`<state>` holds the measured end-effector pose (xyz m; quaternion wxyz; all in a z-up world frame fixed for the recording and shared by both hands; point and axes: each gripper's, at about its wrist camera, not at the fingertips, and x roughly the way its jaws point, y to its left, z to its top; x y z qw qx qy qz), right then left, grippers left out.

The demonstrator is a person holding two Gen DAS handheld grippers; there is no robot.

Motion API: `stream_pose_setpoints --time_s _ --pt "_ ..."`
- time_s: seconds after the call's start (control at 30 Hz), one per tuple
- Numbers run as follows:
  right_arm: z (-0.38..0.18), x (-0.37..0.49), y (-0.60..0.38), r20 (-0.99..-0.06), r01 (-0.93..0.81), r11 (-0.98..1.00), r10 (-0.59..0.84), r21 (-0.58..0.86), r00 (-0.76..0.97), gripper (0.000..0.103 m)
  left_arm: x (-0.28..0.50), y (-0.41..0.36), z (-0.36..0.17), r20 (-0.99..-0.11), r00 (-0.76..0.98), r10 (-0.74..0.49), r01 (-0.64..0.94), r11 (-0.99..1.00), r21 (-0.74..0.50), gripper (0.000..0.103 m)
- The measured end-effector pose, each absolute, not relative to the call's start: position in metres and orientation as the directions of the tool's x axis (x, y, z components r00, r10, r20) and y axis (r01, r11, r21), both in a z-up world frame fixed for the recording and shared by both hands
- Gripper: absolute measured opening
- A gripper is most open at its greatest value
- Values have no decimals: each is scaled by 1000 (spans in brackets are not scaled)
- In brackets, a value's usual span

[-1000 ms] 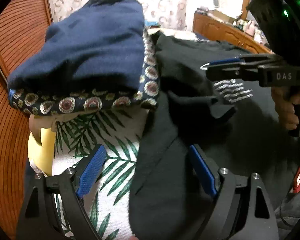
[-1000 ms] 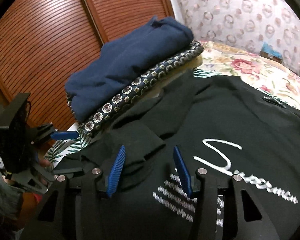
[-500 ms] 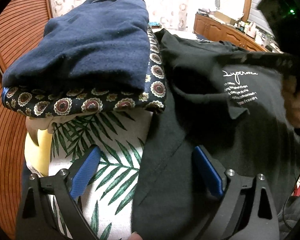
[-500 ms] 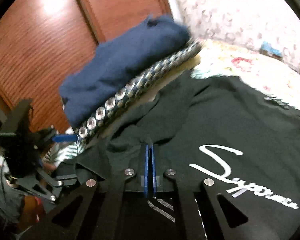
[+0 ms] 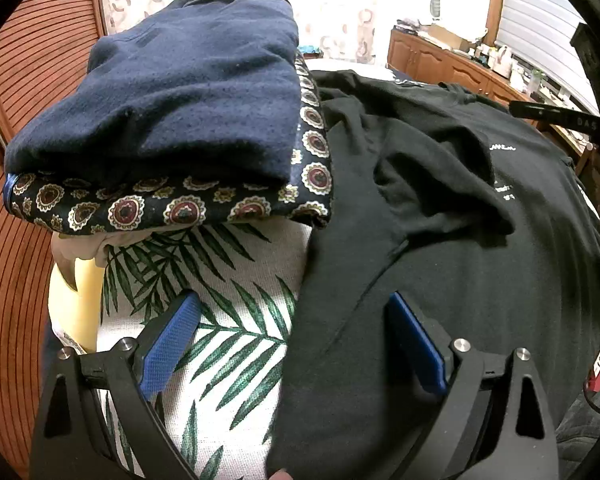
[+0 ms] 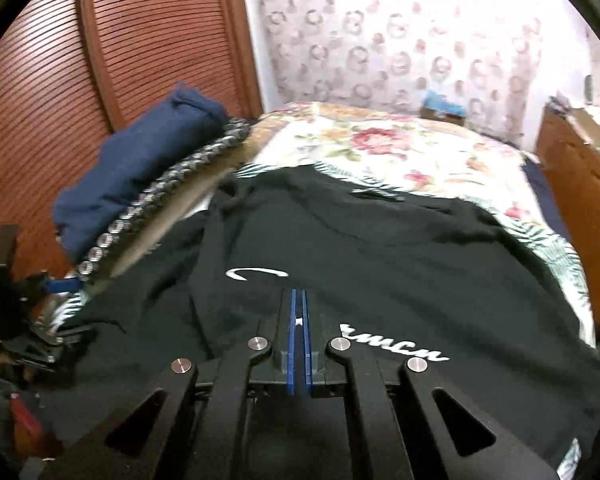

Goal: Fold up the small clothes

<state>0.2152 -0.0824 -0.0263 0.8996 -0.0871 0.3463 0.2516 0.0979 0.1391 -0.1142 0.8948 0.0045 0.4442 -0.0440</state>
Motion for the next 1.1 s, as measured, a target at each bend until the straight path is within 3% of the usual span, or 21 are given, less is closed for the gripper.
stream_pose_setpoints --time_s 0.13,0.23,0.4,0.47,0.8,0.83,0.87,1.1 --pt "-26 208 -78 -655 -487 874 367 -1 660 3 98 139 -114 -795 601 -74 82 996 -31 95" --pt "-25 193 -68 -637 -548 835 444 39 631 6 98 139 -114 -795 601 -74 82 996 -31 95" --pt "-35 166 -39 -627 -647 760 532 57 570 35 98 139 -114 -796 601 -74 82 996 -31 95" --pt "-42 169 -26 -646 -661 750 519 30 559 36 97 139 -115 -795 602 -74 82 996 -31 95" --pt "-92 208 10 -782 -662 750 410 -4 469 35 97 139 -115 -795 602 -73 80 996 -31 95" --pt "-91 207 11 -780 -673 740 422 1 462 29 97 139 -114 -795 603 -70 77 997 -29 95" --pt "-89 208 12 -779 -686 727 437 11 450 5 101 141 -114 -795 603 -68 71 997 -31 95" --pt "-47 207 -44 -737 -632 775 442 26 511 5 104 147 -113 -794 606 -51 42 999 -32 95"
